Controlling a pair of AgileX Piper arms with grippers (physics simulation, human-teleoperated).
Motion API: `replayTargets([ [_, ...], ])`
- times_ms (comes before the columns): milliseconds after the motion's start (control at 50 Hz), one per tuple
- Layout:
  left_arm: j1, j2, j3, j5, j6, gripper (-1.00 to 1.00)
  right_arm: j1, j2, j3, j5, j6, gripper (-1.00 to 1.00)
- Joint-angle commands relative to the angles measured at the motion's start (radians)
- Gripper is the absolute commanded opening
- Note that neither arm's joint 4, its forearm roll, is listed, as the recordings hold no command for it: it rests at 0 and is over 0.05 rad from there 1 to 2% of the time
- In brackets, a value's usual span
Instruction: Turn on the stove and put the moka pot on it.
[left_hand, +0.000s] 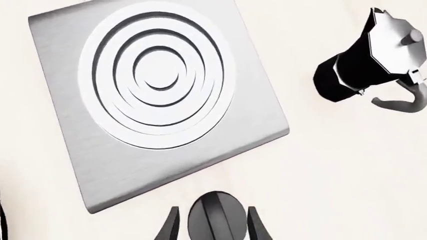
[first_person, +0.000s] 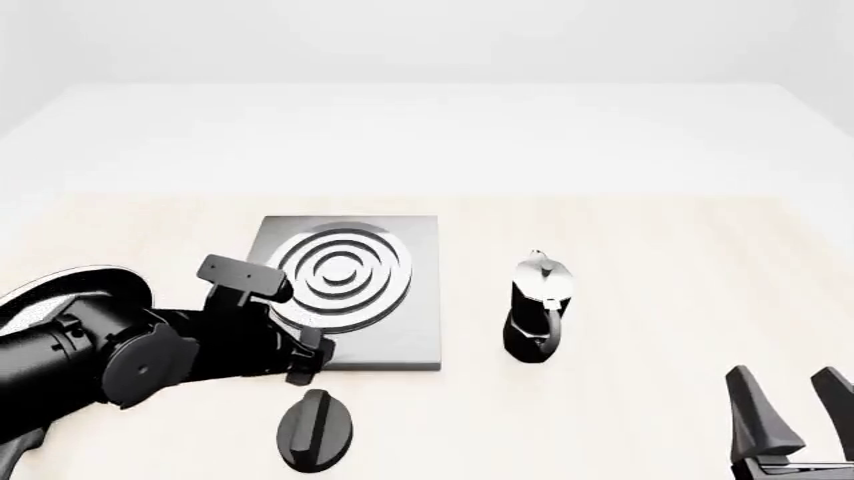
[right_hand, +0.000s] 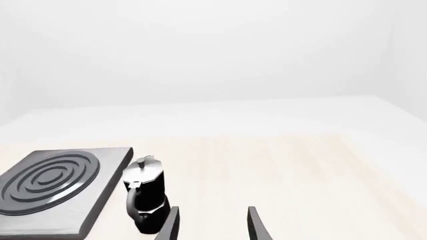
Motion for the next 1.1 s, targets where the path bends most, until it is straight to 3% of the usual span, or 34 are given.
replayTargets([
  [20, 0.006, 0.045, 0.020, -0.044, 0.003, 1.00, 0.000, 0.007, 0.000, -0.007, 0.004, 1.00],
  [1100, -0.024, 0.166, 0.102, -0.185, -0.058, 1.00, -0.004, -0.019, 0.000, 0.011, 0.009, 1.00],
])
